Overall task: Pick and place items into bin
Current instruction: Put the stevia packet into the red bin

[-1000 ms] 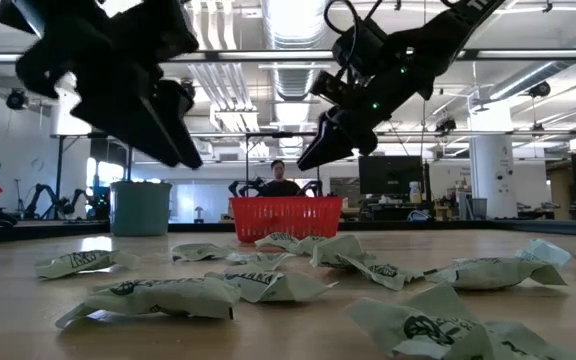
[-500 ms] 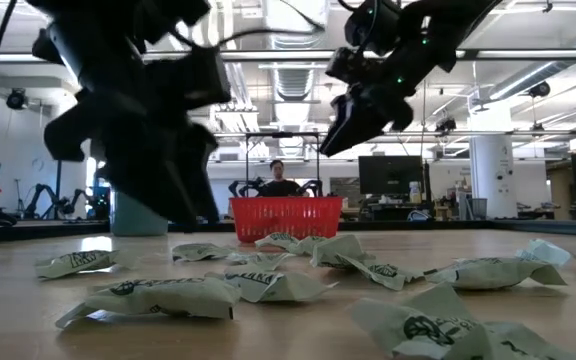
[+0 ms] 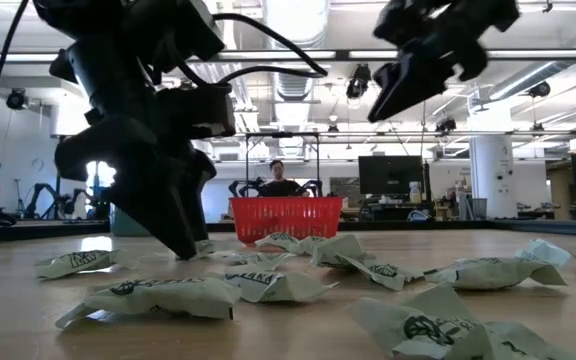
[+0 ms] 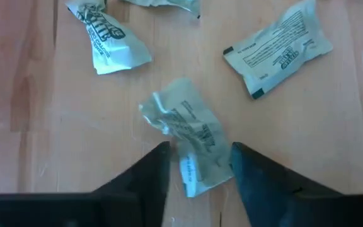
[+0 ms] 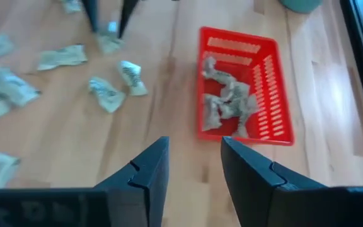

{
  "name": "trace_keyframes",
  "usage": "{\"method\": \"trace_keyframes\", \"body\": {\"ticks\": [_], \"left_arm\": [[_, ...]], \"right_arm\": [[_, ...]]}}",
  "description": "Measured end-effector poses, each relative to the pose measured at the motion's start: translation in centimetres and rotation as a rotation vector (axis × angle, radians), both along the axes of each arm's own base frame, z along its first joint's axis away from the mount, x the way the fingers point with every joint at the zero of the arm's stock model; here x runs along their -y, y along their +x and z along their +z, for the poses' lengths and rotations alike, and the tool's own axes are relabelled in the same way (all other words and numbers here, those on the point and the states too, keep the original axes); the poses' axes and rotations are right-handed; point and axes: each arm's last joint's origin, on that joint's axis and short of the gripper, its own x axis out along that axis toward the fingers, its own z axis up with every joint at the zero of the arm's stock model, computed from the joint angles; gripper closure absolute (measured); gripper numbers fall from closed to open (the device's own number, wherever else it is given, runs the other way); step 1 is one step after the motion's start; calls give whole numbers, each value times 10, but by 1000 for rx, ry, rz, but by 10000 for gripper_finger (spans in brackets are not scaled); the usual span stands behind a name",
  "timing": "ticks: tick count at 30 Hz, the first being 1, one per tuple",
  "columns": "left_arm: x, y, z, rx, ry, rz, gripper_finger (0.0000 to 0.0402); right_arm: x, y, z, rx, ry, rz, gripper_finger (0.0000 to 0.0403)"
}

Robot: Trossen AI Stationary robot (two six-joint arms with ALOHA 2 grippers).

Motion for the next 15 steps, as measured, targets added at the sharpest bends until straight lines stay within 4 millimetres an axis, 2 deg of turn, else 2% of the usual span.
{"method": "trace_keyframes", "body": {"ticks": [4, 7, 12, 15], "left_arm": [[0, -1, 0, -15, 17, -25, 336], [0, -2, 1, -18, 49, -80, 389], [0, -1, 7, -26, 88, -134, 393], [0, 0, 18, -14, 113, -148, 398]], "right_arm": [[-9, -22, -3, 16, 9, -28, 279], [-11, -40, -12, -20, 52, -114, 284], [-12, -68, -38, -66, 172, -247, 294], [-13, -80, -57, -82, 232, -315, 298]]}}
